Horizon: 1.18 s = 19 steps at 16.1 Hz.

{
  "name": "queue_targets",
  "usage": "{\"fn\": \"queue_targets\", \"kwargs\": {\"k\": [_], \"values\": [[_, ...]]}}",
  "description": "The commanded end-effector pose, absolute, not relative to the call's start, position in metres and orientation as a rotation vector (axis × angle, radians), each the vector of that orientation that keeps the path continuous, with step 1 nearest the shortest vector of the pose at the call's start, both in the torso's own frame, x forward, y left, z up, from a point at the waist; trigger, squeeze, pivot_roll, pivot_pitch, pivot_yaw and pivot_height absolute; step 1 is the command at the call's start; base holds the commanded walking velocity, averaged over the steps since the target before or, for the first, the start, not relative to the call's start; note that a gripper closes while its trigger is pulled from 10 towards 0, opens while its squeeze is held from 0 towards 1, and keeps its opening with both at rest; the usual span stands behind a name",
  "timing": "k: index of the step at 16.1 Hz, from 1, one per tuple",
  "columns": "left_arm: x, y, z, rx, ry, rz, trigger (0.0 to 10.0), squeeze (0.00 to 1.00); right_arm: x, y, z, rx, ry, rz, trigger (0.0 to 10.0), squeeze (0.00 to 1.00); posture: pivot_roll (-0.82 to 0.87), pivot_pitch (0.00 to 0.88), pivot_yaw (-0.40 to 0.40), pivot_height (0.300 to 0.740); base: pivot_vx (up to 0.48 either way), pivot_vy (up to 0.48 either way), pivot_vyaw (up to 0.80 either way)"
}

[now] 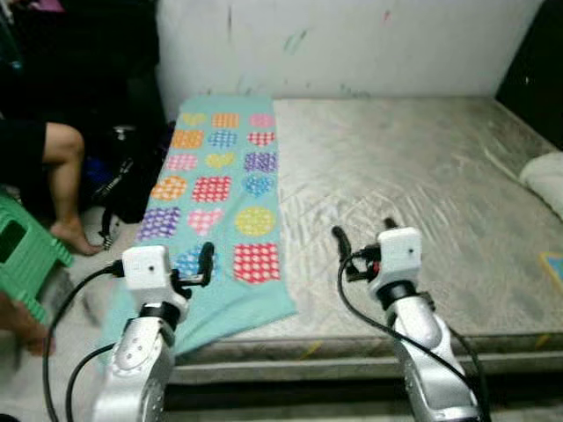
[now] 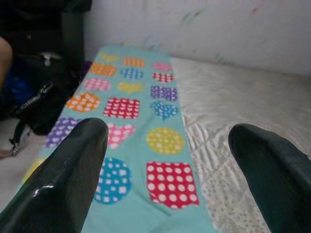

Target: Clean up the room

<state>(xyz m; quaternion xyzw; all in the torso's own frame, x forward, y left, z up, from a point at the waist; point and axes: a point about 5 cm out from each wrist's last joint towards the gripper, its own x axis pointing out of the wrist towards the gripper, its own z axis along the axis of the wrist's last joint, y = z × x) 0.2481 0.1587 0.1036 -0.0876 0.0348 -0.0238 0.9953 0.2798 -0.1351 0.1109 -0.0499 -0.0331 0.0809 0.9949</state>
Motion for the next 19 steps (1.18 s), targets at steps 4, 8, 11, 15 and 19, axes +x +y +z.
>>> {"fn": "queue_targets", "kwargs": {"k": [4, 8, 11, 15, 19], "values": [[0.2475, 0.1464, 0.1113, -0.202, 0.028, -0.125, 10.0, 0.00, 0.2800, -0.1433, 0.1126, -0.119, -0.073, 0.146, 10.0, 0.00, -0.12, 0.000, 0.018, 0.740, 0.192, 0.000, 0.00], [0.2469, 0.1465, 0.1108, -0.204, 0.028, -0.133, 10.0, 0.00, 0.2805, -0.1427, 0.1132, -0.121, -0.076, 0.149, 10.0, 0.00, -0.12, 0.000, 0.017, 0.740, 0.458, 0.000, 0.00], [0.2466, 0.1469, 0.1107, -0.201, 0.031, -0.130, 10.0, 0.00, 0.2811, -0.1416, 0.1129, -0.120, -0.076, 0.153, 10.0, 0.00, -0.12, 0.000, 0.015, 0.740, 0.441, 0.000, 0.00], [0.2468, 0.1468, 0.1102, -0.205, 0.035, -0.121, 10.0, 0.00, 0.2814, -0.1423, 0.1128, -0.123, -0.077, 0.153, 10.0, 0.00, -0.11, 0.000, 0.014, 0.740, 0.271, 0.000, 0.00], [0.2485, 0.1481, 0.1084, -0.211, 0.049, -0.099, 10.0, 0.00, 0.2814, -0.1423, 0.1133, -0.098, -0.084, 0.150, 10.0, 0.00, -0.11, 0.000, 0.012, 0.740, 0.000, 0.000, 0.00]]}}
